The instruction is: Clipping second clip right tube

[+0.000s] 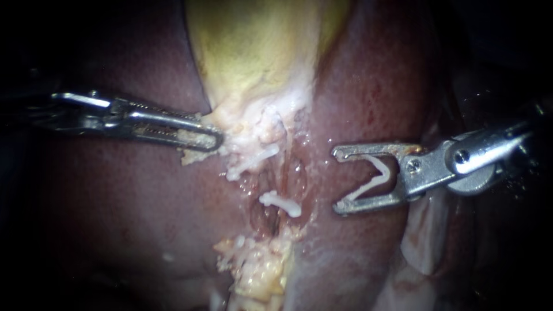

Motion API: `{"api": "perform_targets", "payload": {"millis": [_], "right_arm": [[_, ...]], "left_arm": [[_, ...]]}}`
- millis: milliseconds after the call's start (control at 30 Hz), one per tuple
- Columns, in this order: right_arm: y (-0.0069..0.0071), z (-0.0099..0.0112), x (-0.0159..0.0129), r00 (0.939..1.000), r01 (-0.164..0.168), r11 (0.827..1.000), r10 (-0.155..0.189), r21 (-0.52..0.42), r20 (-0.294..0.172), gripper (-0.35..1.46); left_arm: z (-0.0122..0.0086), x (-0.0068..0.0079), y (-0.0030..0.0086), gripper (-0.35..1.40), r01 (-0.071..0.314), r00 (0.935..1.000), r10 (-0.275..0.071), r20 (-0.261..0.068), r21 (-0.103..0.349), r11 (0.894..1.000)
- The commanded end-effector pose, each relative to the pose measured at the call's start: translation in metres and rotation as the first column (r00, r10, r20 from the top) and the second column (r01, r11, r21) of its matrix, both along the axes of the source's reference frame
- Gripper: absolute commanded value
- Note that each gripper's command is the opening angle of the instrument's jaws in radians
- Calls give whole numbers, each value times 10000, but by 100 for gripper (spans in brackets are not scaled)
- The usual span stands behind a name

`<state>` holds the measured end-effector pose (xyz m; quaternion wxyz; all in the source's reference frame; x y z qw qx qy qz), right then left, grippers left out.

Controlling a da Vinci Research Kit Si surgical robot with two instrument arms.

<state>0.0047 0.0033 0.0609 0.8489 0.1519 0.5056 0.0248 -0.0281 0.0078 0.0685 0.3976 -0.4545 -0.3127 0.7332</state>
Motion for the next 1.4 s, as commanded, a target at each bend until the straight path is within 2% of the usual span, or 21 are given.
{"api": "perform_targets", "payload": {"millis": [33,167,300,533,667,900,1033,1200,1400], "right_arm": [[0,0,0,10000,-1,10000,1,2,0,47],[0,-1,0,10000,1,10000,-1,3,-1,47],[0,-1,-1,10000,5,10000,-5,4,-4,47],[0,-2,-1,10000,10,10000,-10,6,-7,48],[0,-2,-1,10000,11,10000,-11,8,-8,48],[2,-5,3,10000,-14,10000,14,27,4,47],[1,-6,12,9992,-397,9956,388,844,129,47],[2,-6,25,9950,-994,9732,965,2076,242,47],[2,-1,37,9918,-1273,9490,1197,2884,440,47]], "left_arm": [[-1,1,1,-35,0,10000,0,3,4,10000],[-11,10,2,-35,-107,9999,107,43,13,9999],[-23,24,9,-35,18,9999,-17,149,-42,10000],[-61,46,36,-35,459,9974,-434,583,-418,9981],[-76,55,48,-35,627,9960,-582,675,-662,9958],[-75,58,46,-35,685,9957,-639,667,-683,9953],[-74,59,45,-35,686,9957,-640,664,-692,9952],[-74,59,43,-35,686,9958,-640,662,-698,9952],[-73,59,43,-35,691,9958,-645,656,-706,9951]]}}
